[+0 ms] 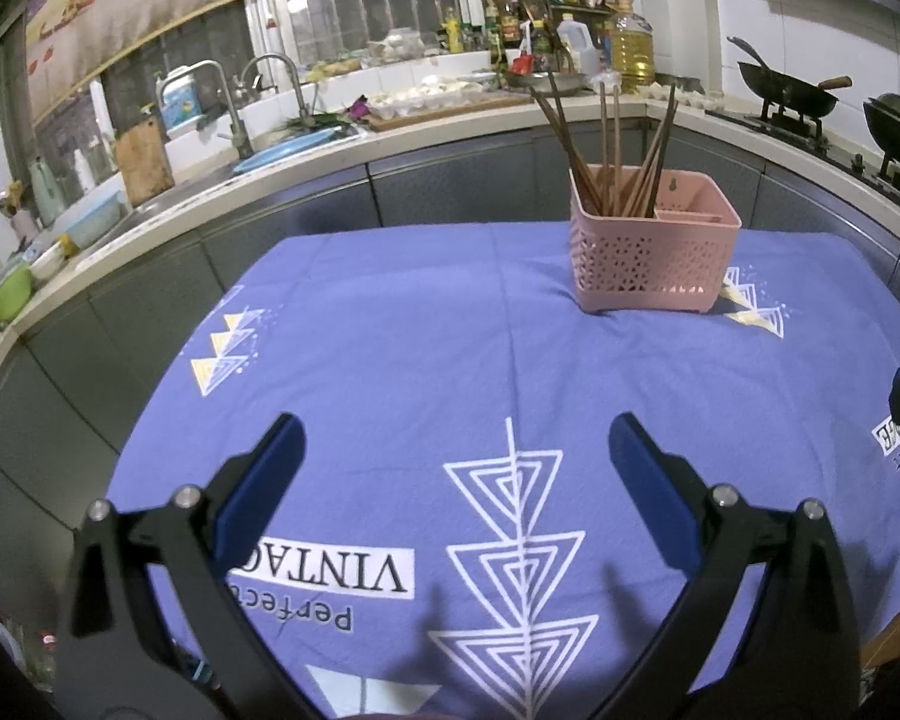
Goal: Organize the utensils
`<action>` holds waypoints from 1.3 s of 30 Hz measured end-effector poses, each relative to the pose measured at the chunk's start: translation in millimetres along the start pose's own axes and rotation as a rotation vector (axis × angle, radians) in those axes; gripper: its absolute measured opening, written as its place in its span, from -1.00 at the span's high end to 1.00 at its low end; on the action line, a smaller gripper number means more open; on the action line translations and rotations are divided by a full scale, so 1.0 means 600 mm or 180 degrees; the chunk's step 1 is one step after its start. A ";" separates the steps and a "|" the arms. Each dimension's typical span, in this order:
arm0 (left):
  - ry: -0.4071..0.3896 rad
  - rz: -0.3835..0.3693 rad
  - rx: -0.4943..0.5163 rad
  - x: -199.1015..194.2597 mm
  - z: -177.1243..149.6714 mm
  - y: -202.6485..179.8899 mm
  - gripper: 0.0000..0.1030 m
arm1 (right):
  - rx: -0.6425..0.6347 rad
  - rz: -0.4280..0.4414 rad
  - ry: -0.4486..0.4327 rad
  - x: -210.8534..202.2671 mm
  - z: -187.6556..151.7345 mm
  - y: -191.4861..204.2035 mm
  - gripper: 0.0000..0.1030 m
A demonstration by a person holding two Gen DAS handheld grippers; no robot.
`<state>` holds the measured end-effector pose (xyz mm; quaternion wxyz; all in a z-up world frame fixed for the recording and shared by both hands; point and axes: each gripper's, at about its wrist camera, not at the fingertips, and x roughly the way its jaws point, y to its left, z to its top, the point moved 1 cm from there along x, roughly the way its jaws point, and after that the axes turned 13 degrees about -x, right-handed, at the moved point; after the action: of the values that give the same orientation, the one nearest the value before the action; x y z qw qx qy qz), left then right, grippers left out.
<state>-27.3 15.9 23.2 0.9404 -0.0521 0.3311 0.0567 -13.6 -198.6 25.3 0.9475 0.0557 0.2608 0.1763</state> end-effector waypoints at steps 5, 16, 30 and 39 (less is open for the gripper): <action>0.0000 0.0019 0.0015 0.001 -0.006 0.006 -0.89 | 0.0005 -0.0003 0.0000 0.000 0.001 -0.001 -0.47; 0.0010 0.0029 0.0024 0.002 -0.009 0.027 -0.89 | 0.0000 0.0008 0.0005 0.000 0.000 0.005 -0.47; 0.0011 0.0031 0.0031 0.003 -0.008 0.022 -0.89 | 0.0004 0.0007 0.0003 0.000 -0.001 0.008 -0.47; 0.0003 0.0028 0.0054 -0.002 -0.008 0.029 -0.89 | 0.0007 0.0009 0.0009 0.000 0.001 0.005 -0.47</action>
<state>-33.7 32.4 19.3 0.9404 -0.0428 0.3323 0.0580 -14.5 -195.8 26.3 0.9468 0.0568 0.2623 0.1774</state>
